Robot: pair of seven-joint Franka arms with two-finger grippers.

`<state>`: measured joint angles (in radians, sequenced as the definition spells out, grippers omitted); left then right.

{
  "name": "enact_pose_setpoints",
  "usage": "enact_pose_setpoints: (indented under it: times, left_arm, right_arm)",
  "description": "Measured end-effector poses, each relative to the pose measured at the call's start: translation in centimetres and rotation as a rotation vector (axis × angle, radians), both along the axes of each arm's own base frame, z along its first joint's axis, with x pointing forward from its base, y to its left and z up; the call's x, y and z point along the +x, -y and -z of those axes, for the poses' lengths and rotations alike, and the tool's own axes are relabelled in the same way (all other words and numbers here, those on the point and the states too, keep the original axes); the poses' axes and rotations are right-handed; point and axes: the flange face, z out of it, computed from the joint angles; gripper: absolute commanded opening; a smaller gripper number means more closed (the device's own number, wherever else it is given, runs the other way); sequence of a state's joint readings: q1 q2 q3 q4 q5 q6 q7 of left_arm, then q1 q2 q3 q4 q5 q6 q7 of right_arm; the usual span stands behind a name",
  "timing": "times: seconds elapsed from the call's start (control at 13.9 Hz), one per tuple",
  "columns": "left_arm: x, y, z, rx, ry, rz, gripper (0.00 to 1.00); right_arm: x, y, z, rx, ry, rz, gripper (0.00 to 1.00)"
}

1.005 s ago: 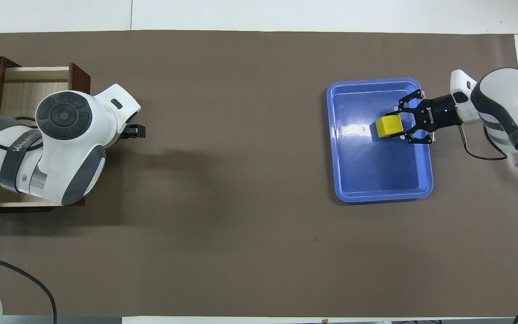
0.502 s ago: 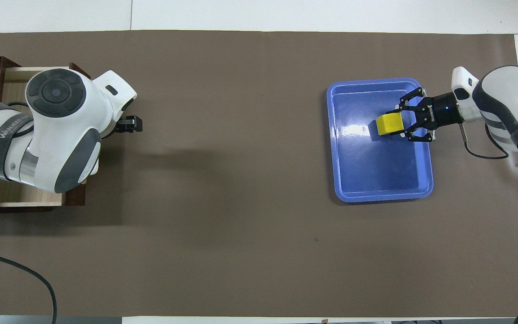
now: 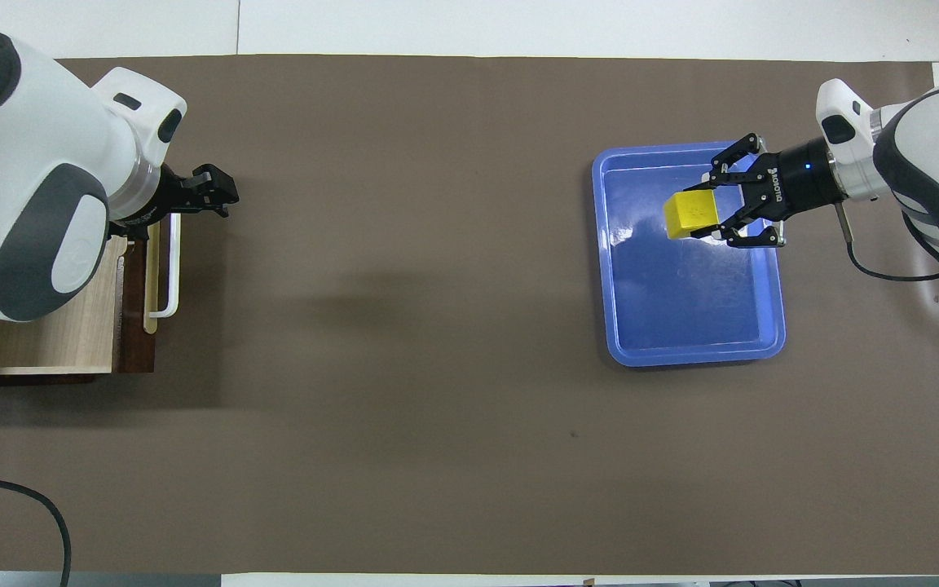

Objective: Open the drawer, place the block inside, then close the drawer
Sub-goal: 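Close the right gripper on the yellow block and lift it, then carry the block toward the left gripper while the left gripper approaches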

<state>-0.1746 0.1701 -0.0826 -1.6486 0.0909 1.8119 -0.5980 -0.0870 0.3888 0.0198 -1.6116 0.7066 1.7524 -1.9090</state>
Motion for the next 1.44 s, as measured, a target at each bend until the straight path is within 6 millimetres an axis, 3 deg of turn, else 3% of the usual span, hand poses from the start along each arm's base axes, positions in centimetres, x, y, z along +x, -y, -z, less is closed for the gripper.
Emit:
enact_pose_setpoints:
  times: [0.22,0.36,0.72,1.0,1.22,1.44]
  left_arm:
    - [-0.7,-0.3,-1.6,-0.069,0.000,-0.269,1.00]
    - [-1.2,0.5,-2.4,-0.090,0.003,-0.448,1.00]
    - [-2.8,5.4,-2.7,-0.133,-0.020,-0.869,1.00]
    - [-4.4,9.1,-2.5,-0.118,-0.037,-1.059,1.00]
    - [-6.0,12.7,-2.0,-0.102,-0.046,-1.122,1.00]
    - [-7.0,14.3,-1.4,-0.086,-0.054,-1.157,1.00]
  right_arm:
    - [-1.6,-6.0,-5.6,-0.033,-0.042,0.029,0.00]
    - [-2.7,-10.2,-7.5,-0.048,-0.077,0.037,0.00]
    - [-5.1,-22.3,-8.9,-0.080,-0.108,0.080,0.00]
    - [-8.0,-31.6,-9.8,-0.067,-0.006,0.044,0.00]
    - [-9.4,-34.8,-10.1,-0.055,0.045,0.028,0.00]
    - [-9.5,-35.2,-9.9,-0.052,0.065,0.040,0.00]
